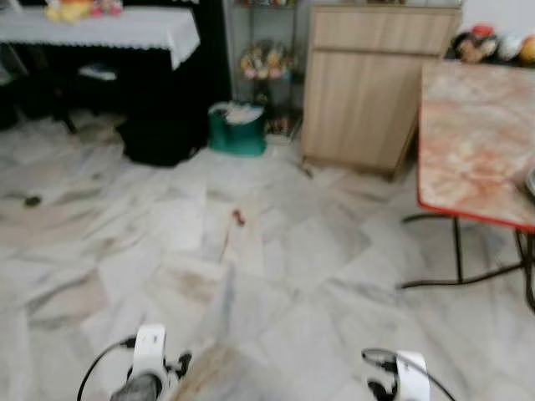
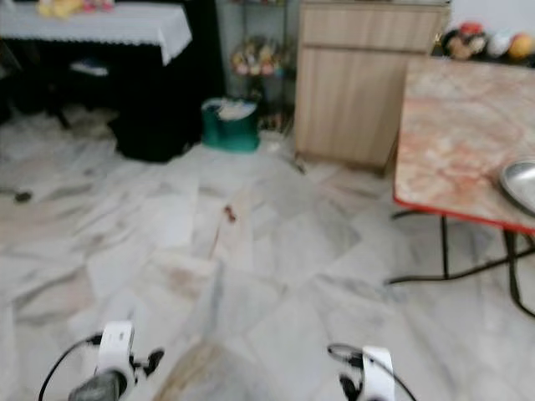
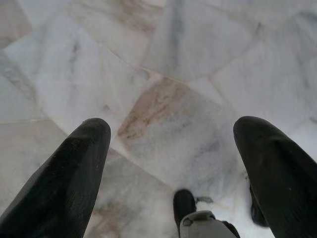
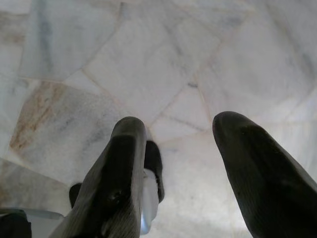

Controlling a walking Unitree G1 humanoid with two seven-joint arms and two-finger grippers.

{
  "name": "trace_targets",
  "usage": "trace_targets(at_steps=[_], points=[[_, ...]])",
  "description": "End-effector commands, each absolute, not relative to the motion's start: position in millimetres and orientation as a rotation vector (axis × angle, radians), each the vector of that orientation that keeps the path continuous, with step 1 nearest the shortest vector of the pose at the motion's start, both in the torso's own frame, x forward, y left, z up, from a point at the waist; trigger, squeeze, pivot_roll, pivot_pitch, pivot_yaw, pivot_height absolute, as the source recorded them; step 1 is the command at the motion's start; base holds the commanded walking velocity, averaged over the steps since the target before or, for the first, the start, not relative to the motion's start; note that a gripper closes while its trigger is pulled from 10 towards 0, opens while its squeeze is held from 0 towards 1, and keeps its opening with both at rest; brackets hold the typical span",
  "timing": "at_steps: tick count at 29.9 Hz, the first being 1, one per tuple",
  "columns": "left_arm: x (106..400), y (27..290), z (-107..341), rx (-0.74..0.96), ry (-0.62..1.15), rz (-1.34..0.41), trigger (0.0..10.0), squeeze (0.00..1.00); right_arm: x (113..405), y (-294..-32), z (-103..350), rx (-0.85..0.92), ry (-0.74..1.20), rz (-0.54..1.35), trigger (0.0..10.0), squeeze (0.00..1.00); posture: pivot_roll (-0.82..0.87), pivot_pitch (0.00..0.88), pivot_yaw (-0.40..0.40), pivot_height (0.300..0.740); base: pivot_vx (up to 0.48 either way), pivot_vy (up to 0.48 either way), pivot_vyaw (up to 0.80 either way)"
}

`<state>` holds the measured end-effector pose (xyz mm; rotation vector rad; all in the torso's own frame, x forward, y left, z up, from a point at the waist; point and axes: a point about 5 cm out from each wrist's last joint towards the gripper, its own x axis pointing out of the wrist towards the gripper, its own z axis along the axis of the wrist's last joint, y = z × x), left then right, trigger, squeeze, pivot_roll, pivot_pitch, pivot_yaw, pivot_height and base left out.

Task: Setting the table

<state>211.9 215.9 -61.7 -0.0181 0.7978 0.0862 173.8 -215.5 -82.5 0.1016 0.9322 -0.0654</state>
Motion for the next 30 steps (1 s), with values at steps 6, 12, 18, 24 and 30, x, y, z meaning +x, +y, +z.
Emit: trace_targets(at_steps=[6,12,18,24,30], points=[[207,218,-64,-0.018,0.814,0.098,10.0,0.0,183,-208,-80,0.106,0.905,-0.06,10.0,0.0,-0.04,0.0,0.056,0.74,0.0,0.0,-0.51],[206,218,-65,-0.01,0.813,0.096,10.0,0.0,193,-202,-75,0.116,0.873,-0.052,10.0,0.0,-0.04,0.0,0.059,0.74,0.0,0.0,0.0],[207,217,-64,0.028,0.811,0.071,10.0,0.0,202,-197,-72,0.118,0.848,-0.042,10.0,0.0,-0.05,0.0,0.062,0.74,0.0,-0.108,0.0],[204,218,-65,0.033,0.82,0.076,10.0,0.0,192,-210,-75,0.122,0.888,-0.071,10.0,0.0,-0.05,0.0,0.063,0.74,0.0,-0.384,-0.4],[203,220,-66,0.032,0.822,0.082,10.0,0.0,189,-213,-76,0.111,0.891,-0.074,10.0,0.0,-0.05,0.0,0.064,0.74,0.0,-0.393,-0.35]])
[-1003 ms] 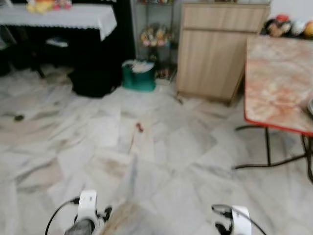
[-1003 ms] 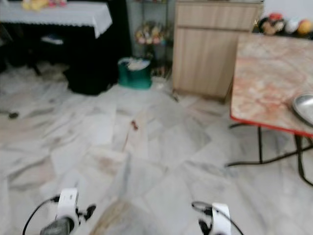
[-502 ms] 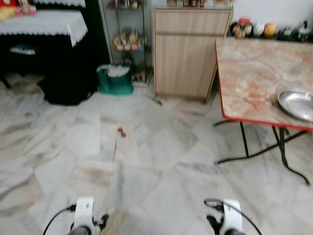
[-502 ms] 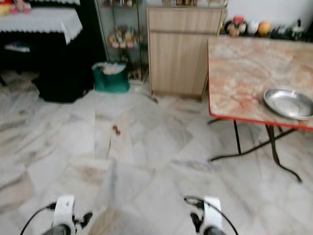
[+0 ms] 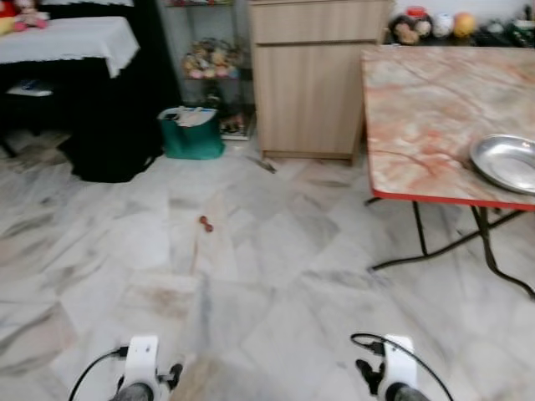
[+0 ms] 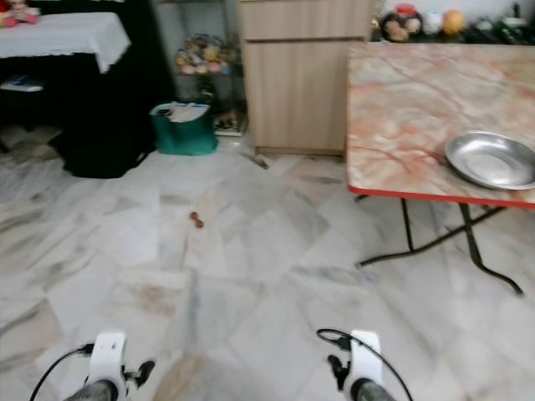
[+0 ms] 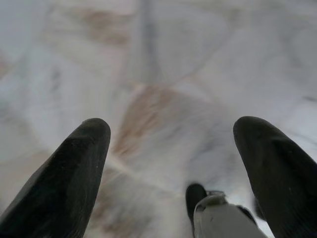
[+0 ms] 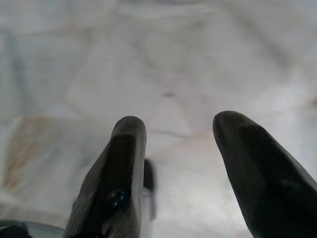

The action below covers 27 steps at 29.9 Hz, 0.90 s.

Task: Setting the table

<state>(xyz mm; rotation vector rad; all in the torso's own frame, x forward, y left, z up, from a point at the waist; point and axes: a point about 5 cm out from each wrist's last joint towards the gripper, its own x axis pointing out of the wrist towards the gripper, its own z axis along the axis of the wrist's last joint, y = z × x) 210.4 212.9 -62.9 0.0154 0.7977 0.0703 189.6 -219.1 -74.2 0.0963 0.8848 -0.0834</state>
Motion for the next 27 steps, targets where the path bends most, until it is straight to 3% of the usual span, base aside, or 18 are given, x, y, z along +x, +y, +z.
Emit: trace_targets(at_steps=[1,10,16,27], points=[[202.4,220.0,-66.1,0.032,0.822,0.082,10.0,0.0,188.2,-212.8,-76.2,0.11,0.891,-0.074,10.0,0.0,-0.05,0.0,0.064,0.74,0.0,-0.394,0.0],[202.0,220.8,-66.0,0.033,0.821,0.08,10.0,0.0,187.3,-211.6,-77.1,0.125,0.892,-0.091,10.0,0.0,-0.05,0.0,0.065,0.74,0.0,-0.4,0.0],[203.1,221.8,-65.2,0.032,0.817,0.081,10.0,0.0,188.0,-211.6,-76.8,0.126,0.895,-0.09,10.0,0.0,-0.04,0.0,0.065,0.74,0.0,-0.404,-0.57],[199.1,219.4,-68.0,0.032,0.83,0.075,10.0,0.0,185.8,-212.9,-77.3,0.122,0.891,-0.085,10.0,0.0,-0.04,0.0,0.061,0.74,0.0,-0.366,0.0]])
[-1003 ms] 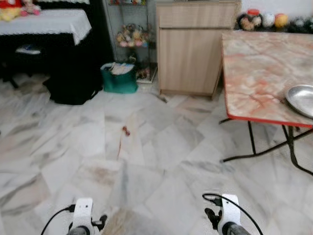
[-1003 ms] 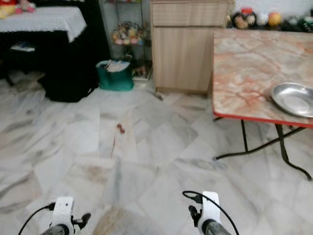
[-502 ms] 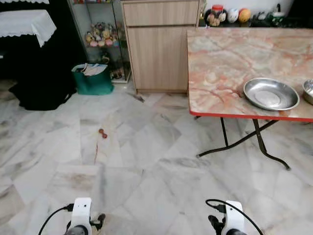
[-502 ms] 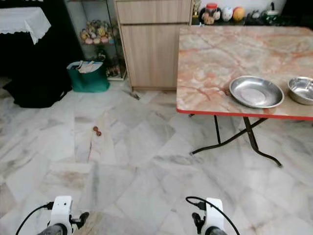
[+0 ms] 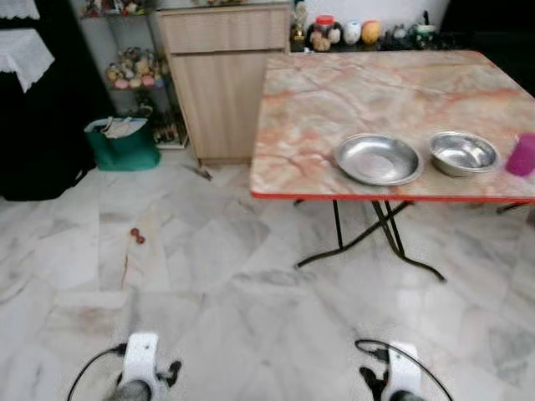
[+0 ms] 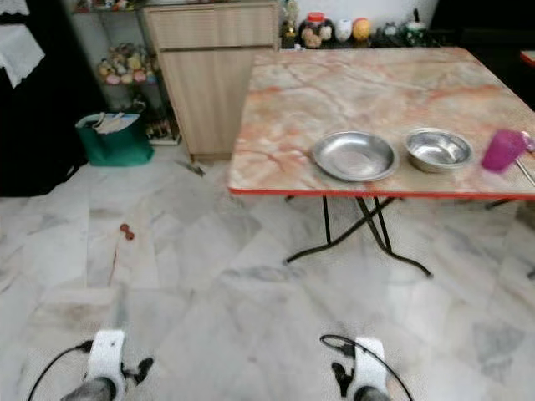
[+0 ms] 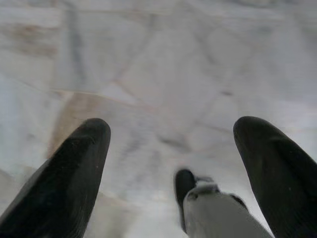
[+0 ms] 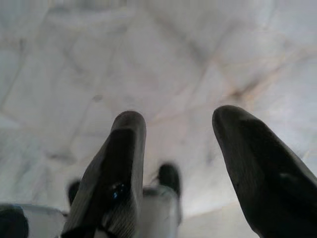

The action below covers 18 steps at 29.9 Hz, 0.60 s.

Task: Setting the table

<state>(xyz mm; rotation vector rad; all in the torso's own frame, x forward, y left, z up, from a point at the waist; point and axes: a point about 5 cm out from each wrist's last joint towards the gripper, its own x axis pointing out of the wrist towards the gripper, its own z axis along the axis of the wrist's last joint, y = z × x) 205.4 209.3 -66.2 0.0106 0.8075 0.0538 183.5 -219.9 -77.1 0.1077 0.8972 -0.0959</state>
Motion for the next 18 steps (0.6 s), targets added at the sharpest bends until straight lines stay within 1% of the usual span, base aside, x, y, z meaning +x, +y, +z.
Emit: trace_targets(at_steps=[1,5,9,11,13,15,18], points=[[199,219,-68,0.033,0.832,0.076,10.0,0.0,185,-212,-78,0.121,0.893,-0.084,10.0,0.0,-0.04,0.0,0.061,0.74,0.0,0.0,0.0],[199,219,-68,0.02,0.83,0.079,10.0,0.0,186,-205,-79,0.122,0.898,-0.076,10.0,0.0,-0.04,0.0,0.06,0.74,0.0,0.0,0.0],[198,218,-68,0.01,0.823,0.077,10.0,0.0,192,-184,-79,0.127,0.886,-0.048,10.0,0.0,-0.04,0.0,0.059,0.74,0.0,0.0,0.0],[198,218,-69,0.008,0.822,0.078,10.0,0.0,192,-183,-79,0.127,0.883,-0.045,10.0,0.0,-0.04,0.0,0.059,0.74,0.0,0.0,0.0],[198,217,-69,0.008,0.822,0.077,10.0,0.0,195,-187,-77,0.126,0.872,-0.047,10.0,0.0,-0.04,0.0,0.058,0.74,0.0,0.0,0.0],[198,217,-69,0.018,0.821,0.072,10.0,0.0,197,-203,-73,0.121,0.856,-0.06,10.0,0.0,-0.04,0.0,0.056,0.74,0.0,0.0,0.0],[198,217,-69,0.04,0.825,0.068,10.0,0.0,196,-211,-72,0.116,0.861,-0.069,10.0,0.0,-0.04,0.0,0.057,0.74,0.0,0.0,0.0]])
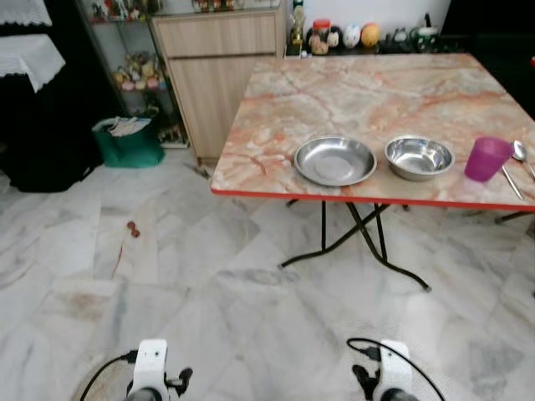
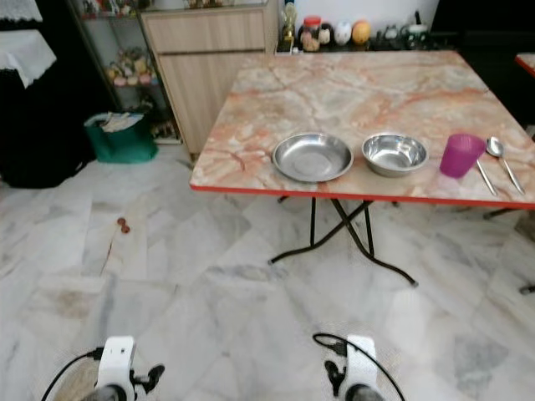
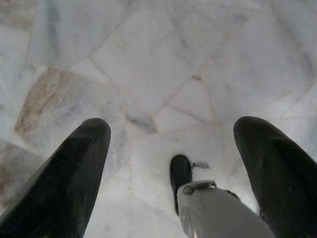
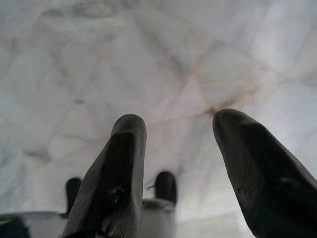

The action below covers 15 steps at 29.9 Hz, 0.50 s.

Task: Setting the table

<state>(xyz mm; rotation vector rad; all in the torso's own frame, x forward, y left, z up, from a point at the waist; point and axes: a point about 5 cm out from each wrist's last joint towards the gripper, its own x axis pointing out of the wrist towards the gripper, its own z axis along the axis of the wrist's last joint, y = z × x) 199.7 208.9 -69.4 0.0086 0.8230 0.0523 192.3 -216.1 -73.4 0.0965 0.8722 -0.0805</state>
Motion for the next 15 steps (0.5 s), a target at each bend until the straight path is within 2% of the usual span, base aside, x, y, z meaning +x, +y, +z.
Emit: trace_targets(at_steps=[1,7,11,15], points=[[198,217,-69,0.039,0.825,0.069,10.0,0.0,196,-211,-73,0.115,0.865,-0.069,10.0,0.0,-0.04,0.0,0.057,0.74,0.0,0.0,0.0],[197,217,-69,0.041,0.821,0.076,10.0,0.0,189,-198,-79,0.112,0.899,-0.058,10.0,0.0,-0.04,0.0,0.055,0.74,0.0,-0.319,-0.57],[196,218,-69,0.028,0.819,0.088,10.0,0.0,189,-196,-79,0.113,0.903,-0.052,10.0,0.0,-0.04,0.0,0.054,0.74,0.0,0.0,-0.56],[195,217,-70,0.028,0.82,0.086,10.0,0.0,190,-207,-77,0.11,0.891,-0.066,10.0,0.0,-0.04,0.0,0.054,0.74,0.0,0.0,0.0]])
